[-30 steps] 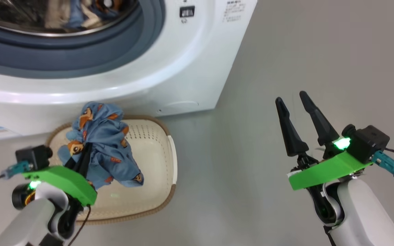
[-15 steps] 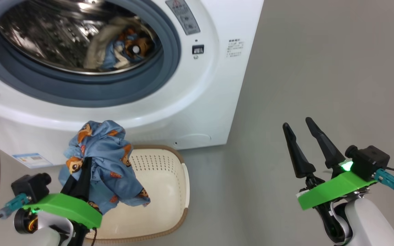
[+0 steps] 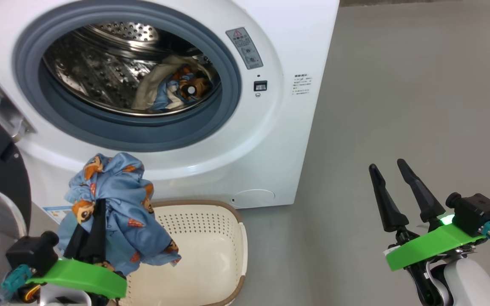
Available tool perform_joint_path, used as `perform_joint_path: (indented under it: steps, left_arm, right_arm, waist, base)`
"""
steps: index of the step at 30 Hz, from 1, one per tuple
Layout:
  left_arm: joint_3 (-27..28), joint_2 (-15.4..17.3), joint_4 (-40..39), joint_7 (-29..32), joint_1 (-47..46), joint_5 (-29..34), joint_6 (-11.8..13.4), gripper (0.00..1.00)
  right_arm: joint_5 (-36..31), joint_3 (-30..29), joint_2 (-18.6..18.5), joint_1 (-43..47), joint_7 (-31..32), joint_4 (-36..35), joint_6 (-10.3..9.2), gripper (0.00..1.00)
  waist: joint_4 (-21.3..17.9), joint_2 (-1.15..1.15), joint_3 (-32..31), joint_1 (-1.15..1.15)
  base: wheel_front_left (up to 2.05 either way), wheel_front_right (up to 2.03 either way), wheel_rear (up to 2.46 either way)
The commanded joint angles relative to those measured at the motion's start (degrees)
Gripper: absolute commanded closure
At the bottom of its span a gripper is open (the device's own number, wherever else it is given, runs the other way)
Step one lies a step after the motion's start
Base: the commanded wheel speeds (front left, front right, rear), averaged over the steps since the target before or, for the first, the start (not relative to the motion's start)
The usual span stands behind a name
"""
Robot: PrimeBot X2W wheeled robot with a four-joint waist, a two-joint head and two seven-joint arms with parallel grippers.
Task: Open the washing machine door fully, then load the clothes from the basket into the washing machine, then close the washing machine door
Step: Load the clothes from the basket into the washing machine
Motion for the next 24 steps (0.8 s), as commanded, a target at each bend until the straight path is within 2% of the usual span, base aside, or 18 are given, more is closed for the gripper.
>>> perform_joint_path:
  steps: [1, 7, 24]
  left_arm:
    - [2.9, 1.4, -2.5, -0.7, -0.6, 1.9, 0.5, 1.0]
    - [3.7, 0.6, -4.9, -0.7, 1.1, 5.3, 1.3, 1.0]
    - [5.2, -0.6, -6.0, -0.7, 0.8, 7.5, 0.5, 1.0]
  right_arm:
    - [0.1, 1.0, -0.7, 0.2, -0.3, -1.6, 0.09, 0.0]
    - [0.0, 0.9, -1.0, 0.4, -0.3, -1.6, 0.09, 0.0]
    - [-1.5, 0.2, -1.2, -0.1, -0.3, -1.1, 0.09, 0.0]
  waist:
    - [0.5, 0.0, -0.5, 0.0]
    - [1.1, 0.0, -1.0, 0.0]
    - [0.8, 0.0, -0.1, 0.0]
  base:
    - [0.0, 0.0, 0.0]
    - [0.0, 0.0, 0.0]
    - [0.0, 0.0, 0.0]
